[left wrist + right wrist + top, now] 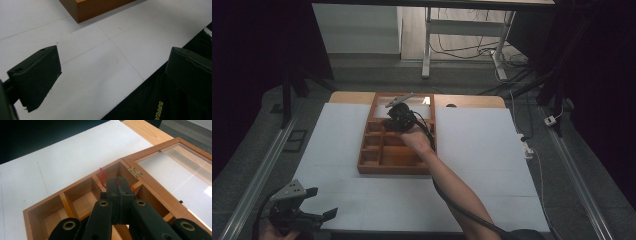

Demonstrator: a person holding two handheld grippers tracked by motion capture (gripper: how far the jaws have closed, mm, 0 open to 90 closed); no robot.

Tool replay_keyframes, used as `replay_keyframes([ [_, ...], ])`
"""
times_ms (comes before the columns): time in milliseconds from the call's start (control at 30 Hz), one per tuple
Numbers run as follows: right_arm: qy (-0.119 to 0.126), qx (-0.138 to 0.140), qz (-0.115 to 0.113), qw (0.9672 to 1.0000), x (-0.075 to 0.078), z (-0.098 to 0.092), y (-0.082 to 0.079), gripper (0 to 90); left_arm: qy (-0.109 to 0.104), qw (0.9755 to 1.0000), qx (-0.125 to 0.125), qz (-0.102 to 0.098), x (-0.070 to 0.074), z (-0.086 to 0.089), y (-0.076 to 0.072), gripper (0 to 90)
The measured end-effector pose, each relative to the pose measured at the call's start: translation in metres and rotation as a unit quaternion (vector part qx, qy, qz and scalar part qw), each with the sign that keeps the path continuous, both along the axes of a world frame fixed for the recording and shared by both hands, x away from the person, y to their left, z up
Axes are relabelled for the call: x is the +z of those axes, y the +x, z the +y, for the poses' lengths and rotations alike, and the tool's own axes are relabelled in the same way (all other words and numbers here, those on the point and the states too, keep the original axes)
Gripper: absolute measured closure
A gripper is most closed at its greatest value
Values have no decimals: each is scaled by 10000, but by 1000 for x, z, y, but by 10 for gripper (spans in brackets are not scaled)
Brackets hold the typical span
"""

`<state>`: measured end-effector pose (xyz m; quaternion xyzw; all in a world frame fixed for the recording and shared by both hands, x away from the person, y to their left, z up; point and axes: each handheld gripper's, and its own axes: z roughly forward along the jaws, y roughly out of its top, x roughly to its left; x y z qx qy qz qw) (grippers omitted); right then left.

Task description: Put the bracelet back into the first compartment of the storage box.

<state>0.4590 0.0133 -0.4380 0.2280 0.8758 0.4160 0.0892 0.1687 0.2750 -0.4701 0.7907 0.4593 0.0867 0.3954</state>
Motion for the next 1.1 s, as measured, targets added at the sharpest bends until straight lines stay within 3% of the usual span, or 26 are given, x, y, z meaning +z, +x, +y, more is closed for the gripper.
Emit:
replay_keyframes([
  [433,-162,-7,-21,9999,-5,23,10,891,-16,10000,-5,-25,0,0,0,6],
  [800,-141,-42,-82,9999,-8,38,17,890,-21,10000,-43,-35,0,1,-1,7],
  [1100,-420,45,-190,9989,-11,44,21,890,-39,10000,-40,-54,0,1,-1,7],
])
